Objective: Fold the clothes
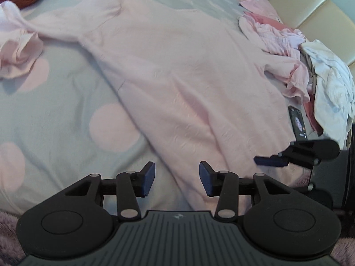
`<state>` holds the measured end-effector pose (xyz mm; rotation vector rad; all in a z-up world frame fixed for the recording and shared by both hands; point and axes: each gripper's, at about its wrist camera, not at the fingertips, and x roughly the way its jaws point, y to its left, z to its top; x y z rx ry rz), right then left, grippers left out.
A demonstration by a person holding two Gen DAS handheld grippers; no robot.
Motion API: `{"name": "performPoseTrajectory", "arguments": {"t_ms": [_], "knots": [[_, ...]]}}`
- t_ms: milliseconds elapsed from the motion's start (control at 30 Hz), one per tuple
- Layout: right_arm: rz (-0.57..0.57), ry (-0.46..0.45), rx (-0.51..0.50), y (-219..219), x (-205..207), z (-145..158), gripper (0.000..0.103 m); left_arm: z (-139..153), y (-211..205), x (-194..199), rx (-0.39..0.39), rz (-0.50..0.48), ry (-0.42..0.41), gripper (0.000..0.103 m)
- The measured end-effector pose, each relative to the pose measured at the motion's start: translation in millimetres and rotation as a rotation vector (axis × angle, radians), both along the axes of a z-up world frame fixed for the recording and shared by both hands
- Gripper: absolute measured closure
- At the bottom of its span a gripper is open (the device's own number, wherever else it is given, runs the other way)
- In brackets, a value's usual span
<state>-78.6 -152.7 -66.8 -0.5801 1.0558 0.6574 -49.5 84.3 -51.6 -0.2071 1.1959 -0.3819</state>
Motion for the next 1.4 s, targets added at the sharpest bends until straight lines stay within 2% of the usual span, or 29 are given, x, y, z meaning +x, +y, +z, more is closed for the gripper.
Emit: {"name": "performPoseTrajectory", "arguments": {"t_ms": [33,67,200,333,367,467,600,633,667,733,833,1000,1033,1067,1100,1200,1400], "knots": [[-0.022,0.001,0.0,-3,5,1,0.096,-2,-1,-3,0.001,-0.009,0.004,0.062],[-0.05,-0.003,0.003,-8,10,3,0.1,-3,-3,-4,0.001,-0.021,0.003,0.062],[-0.181,-0.002,0.064,-34,30,19,0.1,-3,-12,-7,-0.004,-0.072,-0.006,0.062],[-0.308,-0.066,0.04,-54,50,31,0.1,-3,-25,-6,-0.004,-0.105,-0.009,0.062],[-0.334,-0.081,0.033,-58,54,33,0.096,-4,-28,-6,-0.004,-0.113,-0.009,0.062],[-0.396,-0.125,0.025,-71,60,38,0.093,-4,-38,-6,-0.004,-0.137,-0.011,0.062],[-0.308,-0.117,0.097,-67,42,45,0.087,-5,-48,-4,-0.003,-0.163,-0.008,0.062],[-0.283,-0.113,0.116,-66,38,47,0.075,-5,-50,-3,-0.001,-0.168,-0.007,0.062],[-0.258,-0.11,0.136,-64,33,49,0.071,-6,-53,-3,0.001,-0.174,-0.006,0.062],[-0.192,-0.1,0.159,-55,23,49,0.071,-6,-55,-1,0.004,-0.181,-0.003,0.062],[-0.061,-0.063,0.108,-31,10,31,0.073,-8,-59,1,0.005,-0.192,0.001,0.062],[-0.009,-0.027,0.038,-16,18,1,0.074,-9,-66,2,-0.004,-0.212,0.005,0.062],[-0.015,-0.012,0.035,-17,21,-4,0.075,-10,-67,2,-0.008,-0.215,0.006,0.062],[-0.027,0.007,0.032,-19,24,-9,0.08,-10,-68,3,-0.012,-0.218,0.007,0.062],[-0.04,0.026,0.028,-20,27,-13,0.092,-10,-69,3,-0.015,-0.219,0.006,0.062],[-0.053,0.05,0.054,-22,29,-14,0.102,-9,-69,4,-0.028,-0.214,0.004,0.062],[-0.069,0.054,0.142,-28,18,8,0.103,-4,-64,3,-0.063,-0.179,0.017,0.061]]}}
